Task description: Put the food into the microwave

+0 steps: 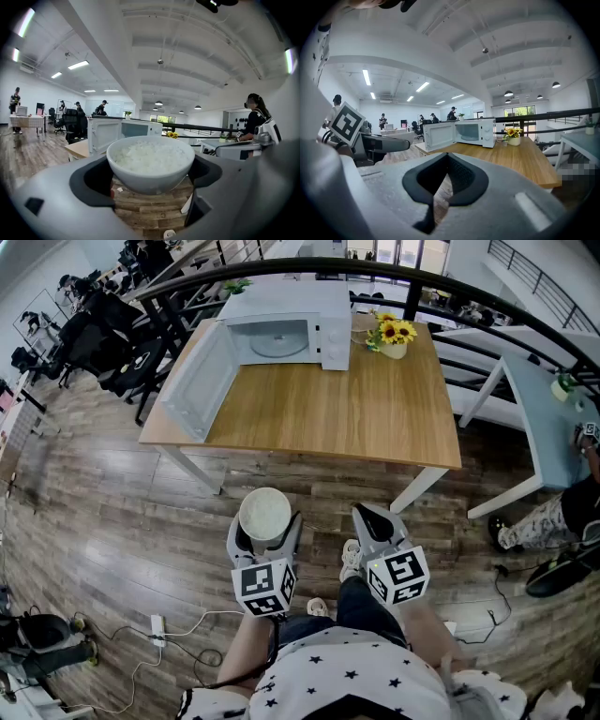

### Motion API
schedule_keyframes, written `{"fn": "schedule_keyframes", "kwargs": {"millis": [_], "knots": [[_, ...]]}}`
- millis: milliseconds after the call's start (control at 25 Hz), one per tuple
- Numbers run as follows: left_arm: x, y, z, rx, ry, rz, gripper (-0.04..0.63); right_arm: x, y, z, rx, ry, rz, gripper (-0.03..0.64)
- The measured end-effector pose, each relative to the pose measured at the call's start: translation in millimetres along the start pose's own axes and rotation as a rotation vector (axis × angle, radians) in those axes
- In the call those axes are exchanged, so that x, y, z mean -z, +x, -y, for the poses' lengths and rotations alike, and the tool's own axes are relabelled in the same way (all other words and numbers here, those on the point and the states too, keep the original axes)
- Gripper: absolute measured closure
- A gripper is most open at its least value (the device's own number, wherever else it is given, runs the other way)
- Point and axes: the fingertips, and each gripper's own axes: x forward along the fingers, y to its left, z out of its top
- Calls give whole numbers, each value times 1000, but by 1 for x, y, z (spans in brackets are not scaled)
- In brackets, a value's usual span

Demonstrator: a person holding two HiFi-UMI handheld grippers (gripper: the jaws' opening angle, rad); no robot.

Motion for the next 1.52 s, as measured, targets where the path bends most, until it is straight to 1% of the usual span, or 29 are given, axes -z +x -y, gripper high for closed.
{"fn": "schedule_keyframes", "kwargs": {"millis": [160,280,440,760,880,960,1200,1520], "knots": [[-1,-41,12,21,26,5,126,1,-37,-24,19,0,17,612],[-6,-59,18,40,28,27,126,-2,-51,-35,29,5,42,612],[-12,-75,25,52,21,49,126,-8,-63,-45,16,-20,48,612],[-10,-84,21,75,24,43,126,-4,-66,-63,14,-24,44,612],[-9,-85,16,84,28,40,126,-4,-62,-71,0,-4,43,611],[-9,-85,12,88,26,42,126,-4,-59,-76,-7,11,48,611],[-12,-82,0,97,22,55,126,-6,-51,-83,5,-2,55,611],[-15,-69,-8,104,10,46,126,-6,-37,-87,-12,20,44,611]]}}
